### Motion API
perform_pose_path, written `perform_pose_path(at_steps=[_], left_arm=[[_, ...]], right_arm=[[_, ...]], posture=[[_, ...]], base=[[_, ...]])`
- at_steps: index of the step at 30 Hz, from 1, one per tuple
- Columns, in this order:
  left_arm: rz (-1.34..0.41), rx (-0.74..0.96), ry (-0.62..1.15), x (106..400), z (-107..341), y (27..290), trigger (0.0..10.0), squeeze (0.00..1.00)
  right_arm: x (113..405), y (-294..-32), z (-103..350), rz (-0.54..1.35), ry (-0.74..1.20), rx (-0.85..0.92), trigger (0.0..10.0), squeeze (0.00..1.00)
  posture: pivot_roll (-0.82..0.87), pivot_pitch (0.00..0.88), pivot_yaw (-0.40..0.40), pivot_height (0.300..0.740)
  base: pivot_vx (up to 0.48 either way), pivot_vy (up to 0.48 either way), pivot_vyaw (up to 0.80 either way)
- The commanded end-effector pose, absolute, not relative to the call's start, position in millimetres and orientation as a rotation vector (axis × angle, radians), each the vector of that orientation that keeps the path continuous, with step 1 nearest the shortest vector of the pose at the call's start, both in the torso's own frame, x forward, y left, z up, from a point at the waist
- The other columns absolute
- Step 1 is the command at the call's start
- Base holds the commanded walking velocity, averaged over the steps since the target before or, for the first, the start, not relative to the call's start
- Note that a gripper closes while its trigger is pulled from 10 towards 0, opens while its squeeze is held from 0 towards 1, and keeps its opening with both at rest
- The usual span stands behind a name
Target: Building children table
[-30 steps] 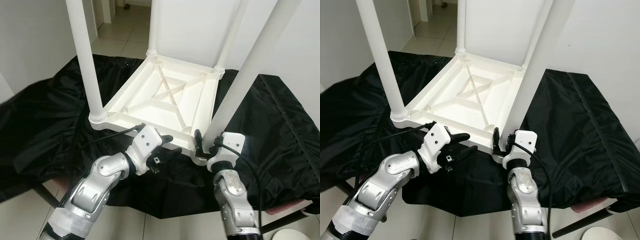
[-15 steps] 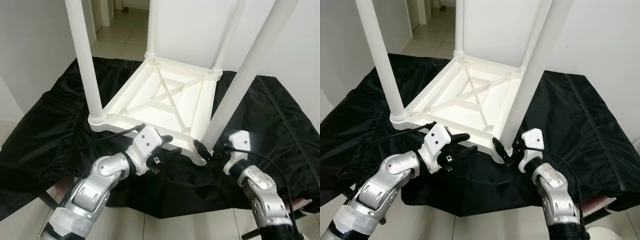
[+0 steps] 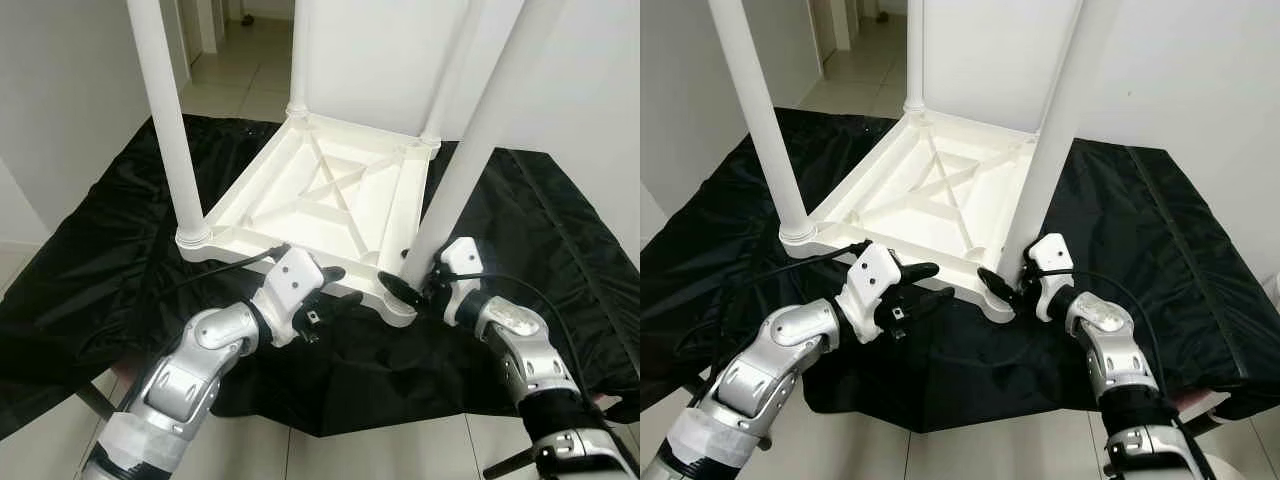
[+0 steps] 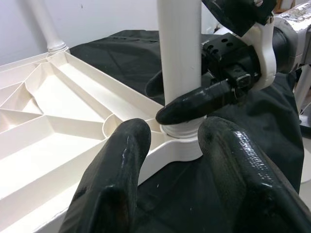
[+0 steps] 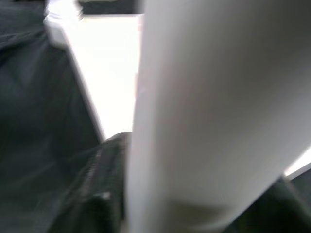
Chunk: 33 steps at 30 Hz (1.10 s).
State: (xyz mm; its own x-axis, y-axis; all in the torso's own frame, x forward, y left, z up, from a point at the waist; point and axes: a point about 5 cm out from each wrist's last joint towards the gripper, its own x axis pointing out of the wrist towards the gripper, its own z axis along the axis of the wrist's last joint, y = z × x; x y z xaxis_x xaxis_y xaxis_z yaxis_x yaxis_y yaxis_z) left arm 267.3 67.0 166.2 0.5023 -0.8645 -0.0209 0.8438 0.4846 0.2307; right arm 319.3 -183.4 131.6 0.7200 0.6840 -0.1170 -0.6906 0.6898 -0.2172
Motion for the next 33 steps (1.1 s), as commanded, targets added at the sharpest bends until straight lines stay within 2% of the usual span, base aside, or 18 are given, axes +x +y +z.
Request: perform_pose_path(at_steps=[1,11,12,13,21,25,30,33], left_arm=[[-1.047,0.227,-0.107,267,169,67,10.0,0.00],[-1.047,0.216,-0.110,267,169,66,10.0,0.00],[-1.047,0.215,-0.110,267,169,66,10.0,0.00],[-1.047,0.215,-0.110,267,169,66,10.0,0.00],[-1.047,0.212,-0.109,267,169,65,10.0,0.00],[-1.054,0.211,-0.105,265,167,64,10.0,0.00],[-1.057,0.211,-0.103,265,167,64,10.0,0.00],[-1.057,0.209,-0.098,264,166,65,10.0,0.00]], right_arm=[[319,-182,125,0.813,0.075,-0.286,0.0,0.00],[316,-188,123,0.821,0.056,-0.262,0.0,0.00],[316,-188,123,0.813,0.044,-0.258,6.3,0.00],[316,-188,123,0.800,0.037,-0.255,10.0,0.00],[314,-187,122,0.725,0.014,-0.219,10.0,0.00],[311,-183,126,0.506,-0.055,-0.095,10.0,0.00],[310,-182,127,0.448,-0.063,-0.082,10.0,0.00],[305,-177,127,0.256,-0.084,0.023,10.0,0.00]], posture=[[0.05,0.000,-0.037,0.740],[0.03,0.000,-0.038,0.740],[0.03,0.000,-0.038,0.740],[0.03,0.000,-0.038,0.740],[0.03,0.000,-0.038,0.740],[0.02,0.000,-0.035,0.740],[0.02,0.000,-0.036,0.740],[0.03,0.000,-0.035,0.740]], base=[[0.000,0.000,0.00],[0.000,0.000,0.00],[0.000,0.000,0.00],[0.000,0.000,0.00],[0.000,0.000,0.00],[0.000,0.000,0.00],[0.000,0.000,0.00],[0.000,0.000,0.00]])
